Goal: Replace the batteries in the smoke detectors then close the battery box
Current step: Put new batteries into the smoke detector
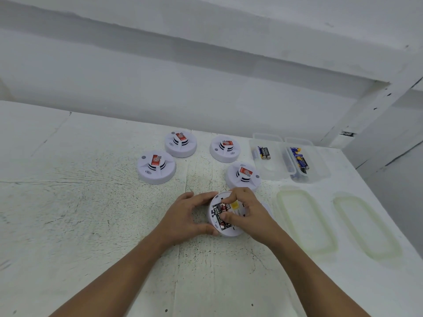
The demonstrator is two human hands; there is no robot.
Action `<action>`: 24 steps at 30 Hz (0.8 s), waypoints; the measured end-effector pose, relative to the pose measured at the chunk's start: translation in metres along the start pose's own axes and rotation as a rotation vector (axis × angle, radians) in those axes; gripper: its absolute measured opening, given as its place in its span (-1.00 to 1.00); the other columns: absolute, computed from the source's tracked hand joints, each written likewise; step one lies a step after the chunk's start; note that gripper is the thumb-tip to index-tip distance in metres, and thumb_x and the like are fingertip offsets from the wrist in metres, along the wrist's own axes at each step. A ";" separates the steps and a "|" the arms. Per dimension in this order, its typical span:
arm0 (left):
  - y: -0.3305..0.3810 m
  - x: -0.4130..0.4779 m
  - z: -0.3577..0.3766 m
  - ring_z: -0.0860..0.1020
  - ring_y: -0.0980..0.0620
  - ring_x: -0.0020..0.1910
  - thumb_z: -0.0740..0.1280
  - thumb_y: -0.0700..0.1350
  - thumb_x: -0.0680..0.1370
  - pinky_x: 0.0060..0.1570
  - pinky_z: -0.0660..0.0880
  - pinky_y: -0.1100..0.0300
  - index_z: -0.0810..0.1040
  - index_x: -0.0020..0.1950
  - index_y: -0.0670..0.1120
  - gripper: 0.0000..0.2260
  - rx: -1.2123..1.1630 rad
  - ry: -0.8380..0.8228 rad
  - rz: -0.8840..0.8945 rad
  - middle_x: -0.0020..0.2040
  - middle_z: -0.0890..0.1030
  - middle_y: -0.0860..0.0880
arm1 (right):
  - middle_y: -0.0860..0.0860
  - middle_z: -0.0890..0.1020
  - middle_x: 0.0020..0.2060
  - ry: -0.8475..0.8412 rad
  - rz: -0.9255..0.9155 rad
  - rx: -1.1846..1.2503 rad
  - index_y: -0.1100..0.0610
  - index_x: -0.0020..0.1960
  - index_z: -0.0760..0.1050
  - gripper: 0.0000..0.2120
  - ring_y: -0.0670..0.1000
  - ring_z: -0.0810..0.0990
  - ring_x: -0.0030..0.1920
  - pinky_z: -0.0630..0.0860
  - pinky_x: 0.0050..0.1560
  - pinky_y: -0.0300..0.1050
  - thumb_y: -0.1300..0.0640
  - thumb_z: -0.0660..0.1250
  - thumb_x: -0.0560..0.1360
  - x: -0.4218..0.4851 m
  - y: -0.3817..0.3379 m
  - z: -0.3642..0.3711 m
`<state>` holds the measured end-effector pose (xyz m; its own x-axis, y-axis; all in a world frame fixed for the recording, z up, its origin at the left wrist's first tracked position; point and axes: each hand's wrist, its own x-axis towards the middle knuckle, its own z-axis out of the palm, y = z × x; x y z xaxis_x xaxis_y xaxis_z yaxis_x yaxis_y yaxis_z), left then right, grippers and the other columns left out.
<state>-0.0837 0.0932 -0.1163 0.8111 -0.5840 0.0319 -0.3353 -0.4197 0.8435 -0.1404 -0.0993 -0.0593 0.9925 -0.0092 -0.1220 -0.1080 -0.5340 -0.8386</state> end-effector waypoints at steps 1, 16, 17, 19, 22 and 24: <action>-0.001 0.000 0.000 0.37 0.12 0.35 0.48 0.37 0.18 0.45 0.17 0.04 0.31 0.36 0.36 -0.22 0.003 0.003 -0.005 0.23 0.50 0.39 | -0.10 0.41 0.10 -0.003 0.006 0.002 -0.04 -0.04 0.48 -0.77 -0.21 0.42 0.11 0.39 -0.03 -0.34 0.14 0.48 0.40 0.000 0.000 0.000; 0.000 0.001 0.000 0.36 0.16 0.35 0.53 0.29 0.18 0.44 0.11 0.19 0.32 0.31 0.39 -0.25 0.006 0.013 0.002 0.21 0.50 0.39 | -0.08 0.43 0.08 -0.013 -0.013 0.044 -0.09 -0.10 0.49 -0.84 -0.19 0.43 0.13 0.44 0.05 -0.30 0.11 0.44 0.44 0.000 0.000 0.000; 0.000 0.001 0.000 0.36 0.18 0.35 0.54 0.27 0.18 0.44 0.08 0.24 0.32 0.31 0.39 -0.26 0.006 0.013 0.004 0.21 0.49 0.40 | -0.06 0.44 0.07 -0.002 -0.013 0.052 -0.10 -0.14 0.49 -0.87 -0.20 0.44 0.10 0.43 0.01 -0.38 0.07 0.43 0.46 0.000 -0.001 0.001; 0.001 0.001 0.000 0.34 0.22 0.35 0.56 0.25 0.19 0.42 0.05 0.31 0.32 0.31 0.38 -0.25 0.008 0.012 0.007 0.21 0.48 0.41 | -0.04 0.46 0.04 0.020 -0.010 0.046 -0.08 -0.18 0.48 -0.89 -0.22 0.46 0.06 0.38 -0.05 -0.46 0.03 0.40 0.47 0.001 -0.003 0.002; -0.001 0.002 0.000 0.33 0.18 0.37 0.53 0.30 0.18 0.42 0.06 0.27 0.32 0.34 0.37 -0.23 0.014 0.004 -0.001 0.22 0.48 0.41 | -0.04 0.46 0.04 0.028 0.003 0.047 -0.08 -0.19 0.48 -0.89 -0.23 0.46 0.03 0.38 -0.05 -0.42 0.03 0.39 0.48 0.002 -0.004 0.002; -0.003 0.002 0.001 0.34 0.13 0.37 0.51 0.34 0.17 0.45 0.11 0.18 0.31 0.35 0.37 -0.22 0.018 0.002 -0.007 0.24 0.48 0.41 | -0.05 0.46 0.04 0.027 0.008 0.057 -0.11 -0.20 0.47 -0.86 -0.23 0.46 0.03 0.38 -0.04 -0.35 0.04 0.39 0.48 0.002 -0.003 0.003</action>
<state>-0.0821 0.0926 -0.1190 0.8147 -0.5792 0.0268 -0.3376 -0.4362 0.8341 -0.1383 -0.0954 -0.0580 0.9927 -0.0364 -0.1146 -0.1179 -0.4844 -0.8669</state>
